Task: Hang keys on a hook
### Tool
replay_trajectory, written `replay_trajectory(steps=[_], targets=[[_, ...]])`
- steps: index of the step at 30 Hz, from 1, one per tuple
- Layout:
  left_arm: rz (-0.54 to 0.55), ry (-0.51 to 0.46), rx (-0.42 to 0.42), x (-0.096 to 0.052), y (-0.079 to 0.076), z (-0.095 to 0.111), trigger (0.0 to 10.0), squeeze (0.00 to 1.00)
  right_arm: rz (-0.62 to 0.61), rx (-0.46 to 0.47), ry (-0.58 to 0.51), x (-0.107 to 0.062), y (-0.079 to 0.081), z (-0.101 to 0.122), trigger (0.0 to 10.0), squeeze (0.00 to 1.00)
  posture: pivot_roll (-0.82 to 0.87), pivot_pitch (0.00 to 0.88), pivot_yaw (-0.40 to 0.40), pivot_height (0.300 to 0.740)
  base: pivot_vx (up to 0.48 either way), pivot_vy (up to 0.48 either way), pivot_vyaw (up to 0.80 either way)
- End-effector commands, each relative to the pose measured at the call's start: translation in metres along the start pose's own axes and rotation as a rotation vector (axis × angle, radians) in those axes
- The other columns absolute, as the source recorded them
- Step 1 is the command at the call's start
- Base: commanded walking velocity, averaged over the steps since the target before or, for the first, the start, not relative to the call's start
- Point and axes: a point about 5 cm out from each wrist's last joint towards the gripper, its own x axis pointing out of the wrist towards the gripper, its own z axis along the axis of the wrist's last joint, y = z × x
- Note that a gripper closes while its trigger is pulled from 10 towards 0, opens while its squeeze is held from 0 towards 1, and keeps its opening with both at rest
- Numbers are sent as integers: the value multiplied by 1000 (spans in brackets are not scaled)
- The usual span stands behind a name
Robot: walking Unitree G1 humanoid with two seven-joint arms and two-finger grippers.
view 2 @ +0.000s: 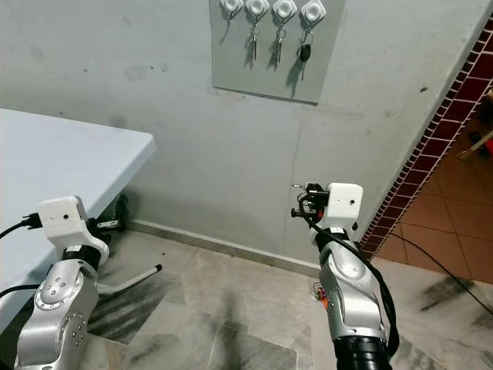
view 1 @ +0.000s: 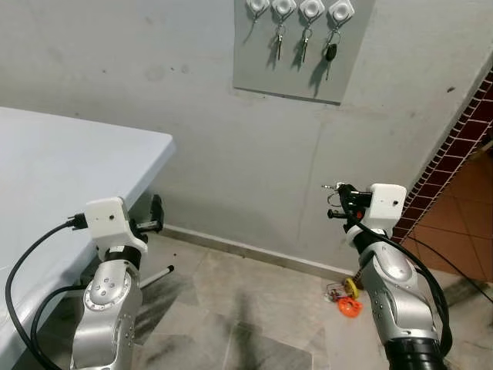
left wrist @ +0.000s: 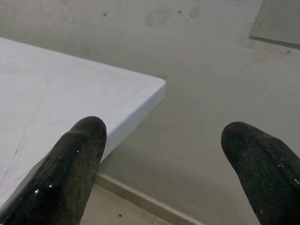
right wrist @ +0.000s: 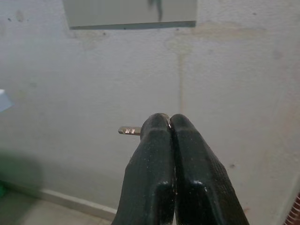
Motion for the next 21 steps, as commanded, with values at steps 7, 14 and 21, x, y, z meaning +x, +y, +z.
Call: replay_trajectory(steps=[7, 14, 21], targets=[[-10, 16, 6, 0, 0, -2, 10000, 0, 12, -9, -37, -1, 3, 8, 10000, 0, -28, 62, -14, 740, 0, 0, 0], [-12, 20, -5, 0, 0, -3, 10000, 0, 24, -13, -38, -2, 3, 9, 10000, 0, -30, 61, -20, 740, 0, 0, 0], [-11, 36, -38, 1, 0, -5, 10000, 0, 26, -23, -37, -4, 1, 9, 10000, 0, -35, 60, -26, 740, 0, 204, 0]])
